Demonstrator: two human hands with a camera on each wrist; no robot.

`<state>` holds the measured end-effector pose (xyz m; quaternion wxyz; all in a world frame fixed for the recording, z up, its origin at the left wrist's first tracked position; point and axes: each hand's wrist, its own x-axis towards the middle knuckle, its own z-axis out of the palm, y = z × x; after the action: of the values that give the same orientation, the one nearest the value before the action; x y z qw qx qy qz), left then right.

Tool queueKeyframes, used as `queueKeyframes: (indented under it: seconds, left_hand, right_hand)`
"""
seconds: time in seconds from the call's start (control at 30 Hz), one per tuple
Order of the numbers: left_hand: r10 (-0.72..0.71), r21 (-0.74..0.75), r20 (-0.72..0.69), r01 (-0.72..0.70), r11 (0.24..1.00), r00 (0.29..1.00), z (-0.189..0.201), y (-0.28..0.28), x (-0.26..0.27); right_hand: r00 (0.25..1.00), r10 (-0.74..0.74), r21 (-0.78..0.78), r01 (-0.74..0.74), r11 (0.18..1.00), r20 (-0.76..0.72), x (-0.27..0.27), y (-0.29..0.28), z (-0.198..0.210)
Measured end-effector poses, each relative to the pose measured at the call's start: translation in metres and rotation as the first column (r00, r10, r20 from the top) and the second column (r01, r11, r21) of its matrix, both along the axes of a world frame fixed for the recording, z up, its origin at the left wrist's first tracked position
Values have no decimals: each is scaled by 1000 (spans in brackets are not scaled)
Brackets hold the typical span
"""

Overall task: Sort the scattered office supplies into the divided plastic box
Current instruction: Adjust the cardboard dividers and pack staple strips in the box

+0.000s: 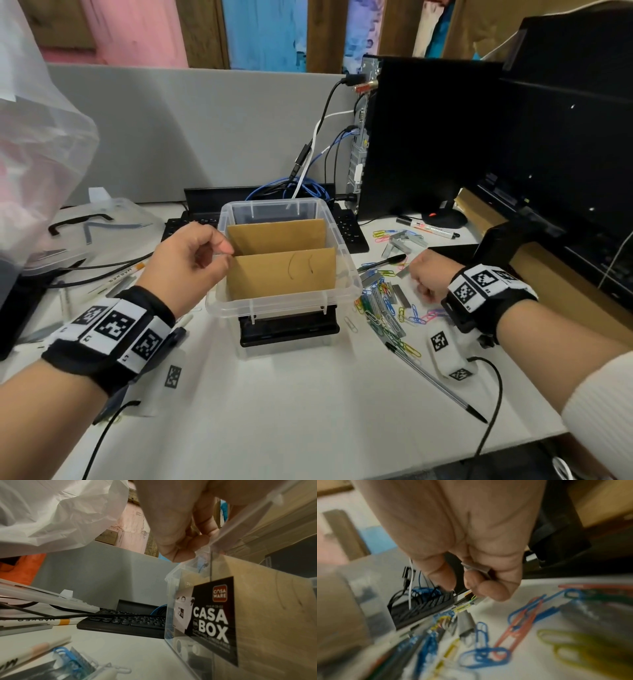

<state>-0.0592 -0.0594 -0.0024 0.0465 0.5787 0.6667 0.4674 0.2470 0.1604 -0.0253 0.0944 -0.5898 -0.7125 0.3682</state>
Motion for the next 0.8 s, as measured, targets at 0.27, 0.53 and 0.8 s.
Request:
queueKeyframes:
  seconds: [0.27,0.53,0.8]
  left_hand:
    - [3,4,5,-3,1000,1000,-1,1,-1]
    - [7,15,0,-7,1000,1000,0,0,0]
    - [-4,-59,-129,-4,998,992,10,-3,2]
  right_hand:
    - [722,170,117,-330,937,671,-21,-10,-9]
    - [741,121,157,-294,943,661,-21,-13,2]
    - [980,114,296,-159,942,164,-15,-29,48]
